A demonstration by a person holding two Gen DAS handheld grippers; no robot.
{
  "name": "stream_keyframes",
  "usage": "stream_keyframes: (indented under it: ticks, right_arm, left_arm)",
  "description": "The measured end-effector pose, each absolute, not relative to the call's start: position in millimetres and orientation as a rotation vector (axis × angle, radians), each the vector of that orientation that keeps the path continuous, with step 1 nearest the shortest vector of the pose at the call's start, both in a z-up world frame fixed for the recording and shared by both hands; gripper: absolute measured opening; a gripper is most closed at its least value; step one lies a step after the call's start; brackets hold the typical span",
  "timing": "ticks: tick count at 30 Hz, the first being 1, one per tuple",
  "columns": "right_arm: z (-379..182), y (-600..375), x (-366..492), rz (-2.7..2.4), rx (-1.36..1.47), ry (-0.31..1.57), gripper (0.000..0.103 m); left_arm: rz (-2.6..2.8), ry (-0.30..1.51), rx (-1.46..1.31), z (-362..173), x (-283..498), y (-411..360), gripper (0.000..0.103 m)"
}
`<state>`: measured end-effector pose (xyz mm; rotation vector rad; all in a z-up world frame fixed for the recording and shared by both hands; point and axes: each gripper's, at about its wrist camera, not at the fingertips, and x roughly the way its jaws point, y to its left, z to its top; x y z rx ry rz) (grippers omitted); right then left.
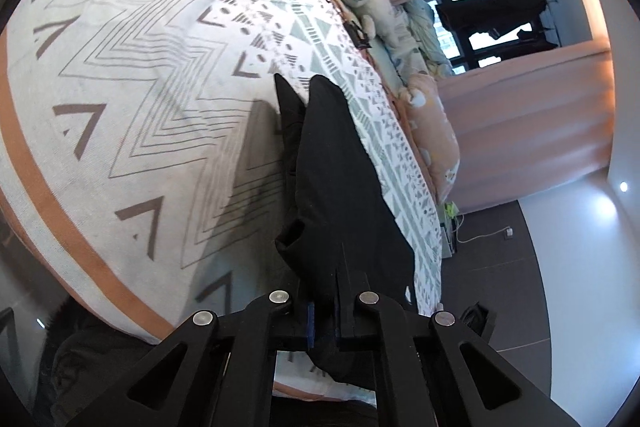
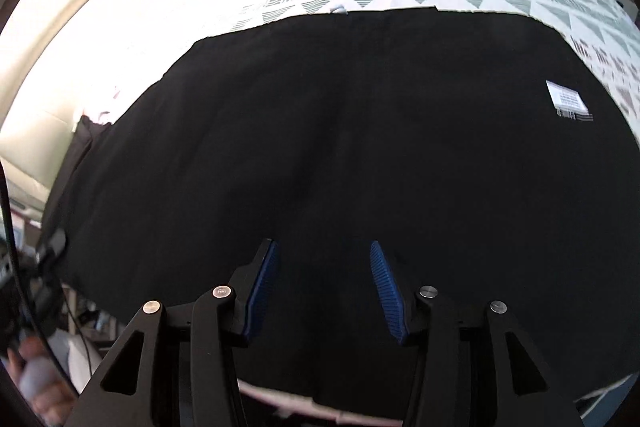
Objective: Fold large clothes
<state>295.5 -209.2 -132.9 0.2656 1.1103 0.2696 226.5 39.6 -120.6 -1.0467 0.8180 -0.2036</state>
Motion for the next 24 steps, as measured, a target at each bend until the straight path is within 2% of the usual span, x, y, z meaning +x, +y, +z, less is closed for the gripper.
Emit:
stream_keyframes:
  ticks: [5, 8, 16, 24]
  right_arm:
    - [-141.3, -208.5, 265.9, 0.316, 0.341, 1.101, 0.048]
    - [-153.6, -203.6, 252.7, 0.347, 0.353, 1.103, 0.04]
    - [-169.9, -218.2, 231.1, 0.397, 0.446, 1.106, 0.035]
    - [-141.8, -285.6, 212.0, 0.372, 0.588, 0.992, 0.035]
  left_arm:
    - [-0.246, 0.791, -1.004, -94.8, 226.5, 24.0, 0.004]
    - [-0.276, 0.785, -0.97, -80.2, 225.6, 11.9, 0.004]
    - [-0.318, 0.773, -0.865, -50.1, 226.9, -29.1, 0.004]
    - [-0.39, 0.775, -0.807, -28.3, 236.9, -65.7, 0.004]
